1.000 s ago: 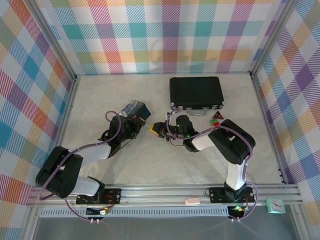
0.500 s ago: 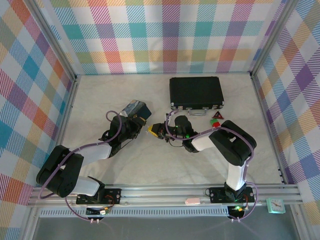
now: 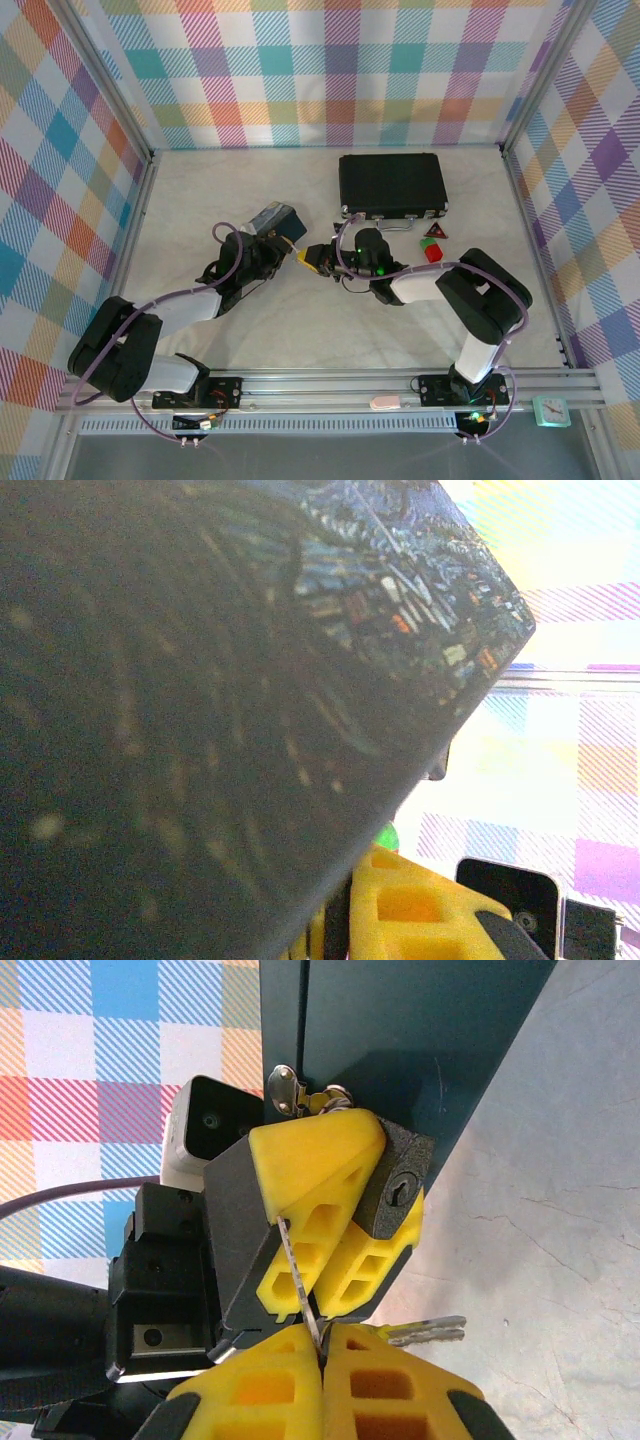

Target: Unlock a padlock with a key

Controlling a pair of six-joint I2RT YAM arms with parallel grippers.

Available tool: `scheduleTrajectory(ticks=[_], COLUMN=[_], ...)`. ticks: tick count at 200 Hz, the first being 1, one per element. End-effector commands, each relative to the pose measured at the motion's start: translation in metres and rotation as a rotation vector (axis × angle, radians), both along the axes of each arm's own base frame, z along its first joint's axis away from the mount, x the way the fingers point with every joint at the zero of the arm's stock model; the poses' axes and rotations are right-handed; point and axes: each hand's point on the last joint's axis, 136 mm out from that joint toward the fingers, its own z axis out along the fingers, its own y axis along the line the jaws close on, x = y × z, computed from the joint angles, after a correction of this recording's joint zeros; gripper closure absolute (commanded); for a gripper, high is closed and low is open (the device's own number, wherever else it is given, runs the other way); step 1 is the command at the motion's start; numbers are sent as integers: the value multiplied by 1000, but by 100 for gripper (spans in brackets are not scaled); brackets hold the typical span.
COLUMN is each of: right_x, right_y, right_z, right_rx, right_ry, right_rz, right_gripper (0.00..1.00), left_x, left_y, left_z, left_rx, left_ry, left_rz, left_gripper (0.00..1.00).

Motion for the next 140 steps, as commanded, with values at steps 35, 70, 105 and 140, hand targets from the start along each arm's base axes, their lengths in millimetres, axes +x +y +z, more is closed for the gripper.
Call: scheduleTrajectory(ticks=[35,70,105,140], right_x=[-5,-6,-5,-3], right_y=[-10,-16,-11,-6], right_z=[-16,-30,-27,-27], right_rx=[-39,-80,-69,-60], right_ry=[14,34,24,28], right_rz=[-7,-12,9,20], right_gripper=[100,100,100,100], left_x=[1,-2,-4,-3], left_y=[-7,-6,-7,-8], left_z=[21,19,20,20], left_rx=[-2,27,42,39], left_ry=[-64,-67,-69,-72], left_rz=[-37,-60,-77,-83], left_gripper=[100,100,100,100])
